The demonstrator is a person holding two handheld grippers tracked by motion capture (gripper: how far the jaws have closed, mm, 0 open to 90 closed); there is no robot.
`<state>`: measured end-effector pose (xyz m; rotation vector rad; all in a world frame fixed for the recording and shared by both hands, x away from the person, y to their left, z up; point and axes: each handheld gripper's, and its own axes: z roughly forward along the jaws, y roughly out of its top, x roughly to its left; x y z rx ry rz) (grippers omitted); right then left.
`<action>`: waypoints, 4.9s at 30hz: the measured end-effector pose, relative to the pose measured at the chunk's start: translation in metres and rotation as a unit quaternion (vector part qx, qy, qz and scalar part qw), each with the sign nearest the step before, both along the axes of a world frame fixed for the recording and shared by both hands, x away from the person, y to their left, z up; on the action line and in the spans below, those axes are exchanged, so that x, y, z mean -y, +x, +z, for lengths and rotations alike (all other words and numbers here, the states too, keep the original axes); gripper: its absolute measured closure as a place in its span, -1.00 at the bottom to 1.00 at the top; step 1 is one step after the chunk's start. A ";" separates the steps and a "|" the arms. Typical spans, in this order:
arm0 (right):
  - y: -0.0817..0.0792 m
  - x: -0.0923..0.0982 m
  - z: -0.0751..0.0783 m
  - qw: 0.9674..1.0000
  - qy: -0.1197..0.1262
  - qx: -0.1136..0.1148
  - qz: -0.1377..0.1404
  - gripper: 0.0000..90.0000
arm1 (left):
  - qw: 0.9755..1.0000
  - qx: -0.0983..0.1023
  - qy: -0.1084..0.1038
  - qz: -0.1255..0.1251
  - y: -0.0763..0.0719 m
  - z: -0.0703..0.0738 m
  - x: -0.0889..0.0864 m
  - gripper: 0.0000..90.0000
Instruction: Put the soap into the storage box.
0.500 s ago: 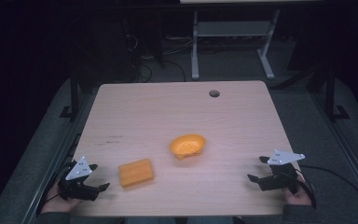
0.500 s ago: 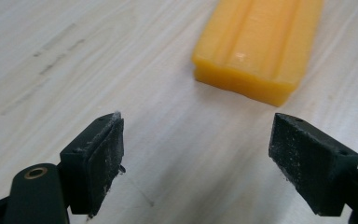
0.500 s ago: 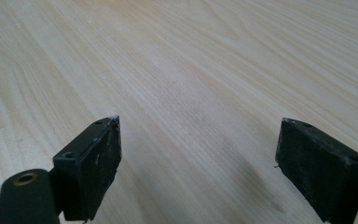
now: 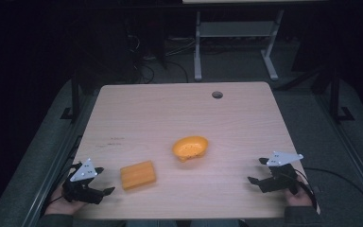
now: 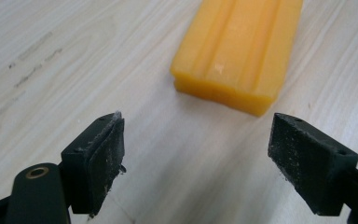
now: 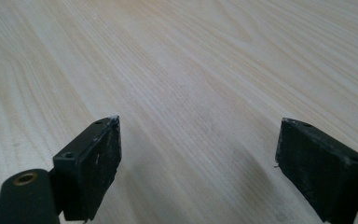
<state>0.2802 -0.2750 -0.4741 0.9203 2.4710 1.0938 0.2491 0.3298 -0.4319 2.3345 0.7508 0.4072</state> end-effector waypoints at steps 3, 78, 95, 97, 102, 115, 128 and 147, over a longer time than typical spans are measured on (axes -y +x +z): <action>0.001 0.001 0.000 1.000 0.002 -0.002 -0.003 -0.70 | 1.000 0.003 -0.005 -0.006 0.005 0.003 0.004 -0.61; 0.004 -0.005 -0.003 1.000 -0.005 -0.012 0.004 -0.70 | 0.992 -0.051 0.037 -0.110 0.044 0.003 0.075 -0.61; 0.005 -0.007 -0.005 1.000 -0.009 -0.017 0.009 -0.70 | 0.989 -0.065 0.064 -0.117 0.052 -0.005 0.086 -0.63; 0.005 -0.007 -0.005 1.000 -0.009 -0.018 0.009 -0.70 | 0.989 -0.069 0.062 -0.119 0.053 -0.006 0.087 -0.63; 0.005 -0.008 -0.005 1.000 -0.010 -0.020 0.011 -0.70 | 0.988 -0.078 0.060 -0.122 0.056 -0.008 0.088 -0.63; 0.006 -0.008 -0.006 1.000 -0.005 -0.024 0.013 -0.70 | 0.984 -0.100 0.083 -0.125 0.062 -0.017 0.095 -0.65; 0.006 -0.007 -0.007 1.000 -0.002 -0.024 0.012 -0.70 | 0.983 -0.106 0.083 -0.128 0.064 -0.020 0.098 -0.62; 0.005 -0.008 -0.006 1.000 -0.005 -0.023 0.014 -0.70 | 0.982 -0.104 0.088 -0.132 0.062 -0.018 0.099 -0.56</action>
